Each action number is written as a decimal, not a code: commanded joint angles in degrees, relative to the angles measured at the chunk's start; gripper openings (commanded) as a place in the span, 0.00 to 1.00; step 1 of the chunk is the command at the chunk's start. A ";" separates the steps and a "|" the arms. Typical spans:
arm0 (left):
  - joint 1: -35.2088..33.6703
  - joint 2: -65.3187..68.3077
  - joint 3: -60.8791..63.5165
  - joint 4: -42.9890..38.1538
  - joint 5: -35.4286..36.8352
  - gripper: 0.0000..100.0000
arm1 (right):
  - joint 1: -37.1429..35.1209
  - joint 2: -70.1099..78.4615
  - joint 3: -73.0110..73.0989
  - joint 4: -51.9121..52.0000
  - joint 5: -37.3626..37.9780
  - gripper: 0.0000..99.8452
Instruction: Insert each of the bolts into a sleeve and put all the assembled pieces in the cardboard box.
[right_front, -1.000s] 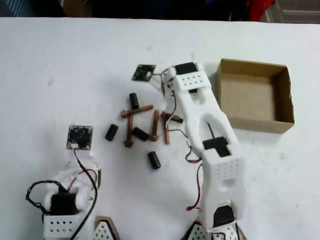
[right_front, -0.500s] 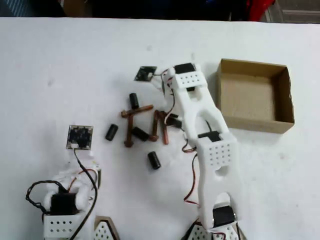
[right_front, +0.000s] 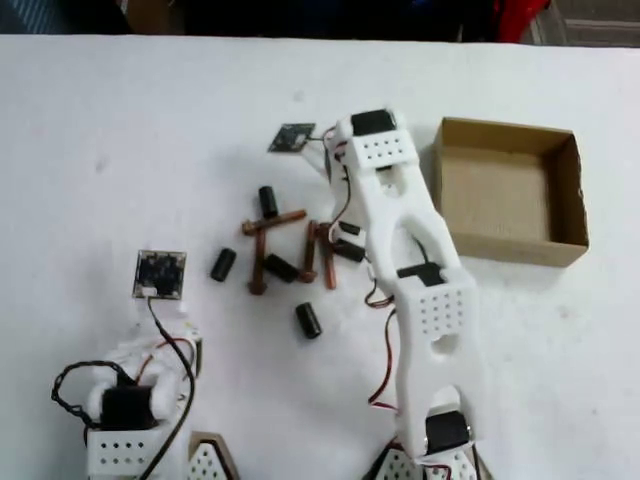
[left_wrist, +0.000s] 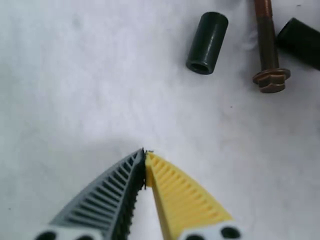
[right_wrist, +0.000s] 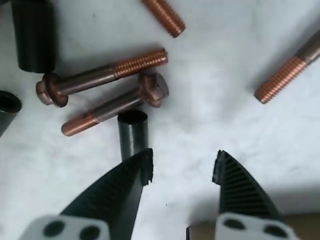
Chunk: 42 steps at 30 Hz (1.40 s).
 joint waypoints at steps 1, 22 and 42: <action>-0.40 -0.40 -0.18 0.35 0.88 0.03 | -0.57 -4.70 -1.49 1.98 -1.58 0.19; -0.40 -0.40 -0.18 0.35 0.88 0.03 | -4.44 -36.18 50.20 -28.62 -3.52 0.19; -0.40 -0.40 -0.18 0.35 0.88 0.03 | -2.59 -19.30 46.68 -37.32 -3.52 0.19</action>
